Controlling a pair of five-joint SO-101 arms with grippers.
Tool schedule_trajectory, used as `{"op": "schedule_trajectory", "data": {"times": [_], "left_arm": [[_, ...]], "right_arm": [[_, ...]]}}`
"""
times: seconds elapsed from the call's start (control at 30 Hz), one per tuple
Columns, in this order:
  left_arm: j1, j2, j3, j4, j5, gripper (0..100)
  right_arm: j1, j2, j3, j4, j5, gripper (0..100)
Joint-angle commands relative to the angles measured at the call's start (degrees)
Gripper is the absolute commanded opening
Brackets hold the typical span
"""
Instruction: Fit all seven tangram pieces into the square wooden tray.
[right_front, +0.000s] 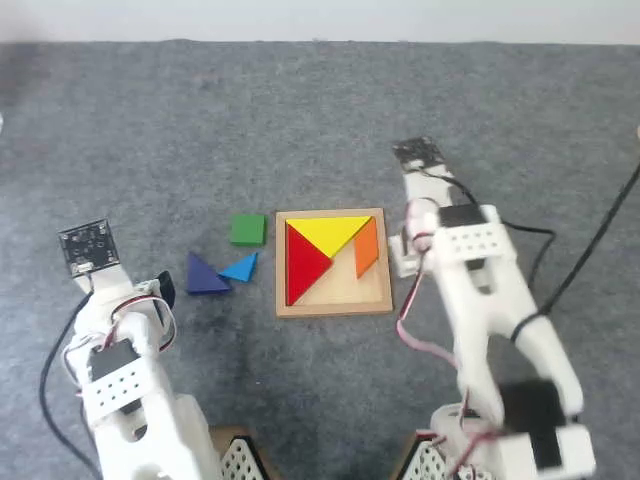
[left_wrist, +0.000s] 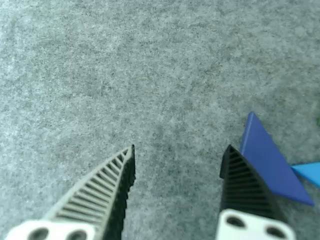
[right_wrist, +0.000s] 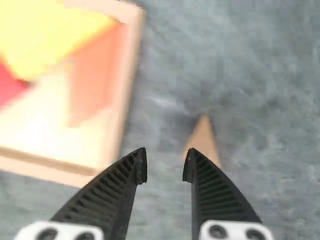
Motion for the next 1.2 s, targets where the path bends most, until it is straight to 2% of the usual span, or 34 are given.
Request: {"op": "schedule_trajectory", "data": {"times": [0.0,0.1,0.2,0.27,0.33,0.7,1.17], "left_arm": [[0.26,-0.44,-0.48,-1.32,-0.62,27],[0.26,-0.44,-0.48,-1.32,-0.62,27],[0.26,-0.44,-0.48,-1.32,-0.62,27],[0.26,-0.44,-0.48,-1.32,-0.62,27],[0.26,-0.44,-0.48,-1.32,-0.62,27],[0.26,-0.44,-0.48,-1.32,-0.62,27],[0.26,-0.44,-0.48,-1.32,-0.62,27]], "right_arm": [[-6.99,-7.52,-0.97,1.54,-4.4,12.3],[-7.08,-7.96,-0.7,2.33,-0.35,12.5],[-1.45,-7.08,-0.79,3.56,10.73,13.5],[1.89,-5.76,-1.05,5.41,18.81,18.1],[4.26,-3.82,-0.97,5.14,22.33,22.5],[5.41,11.12,-0.79,-4.18,23.21,23.2],[5.49,12.97,-0.79,-3.82,26.11,23.1]]}}
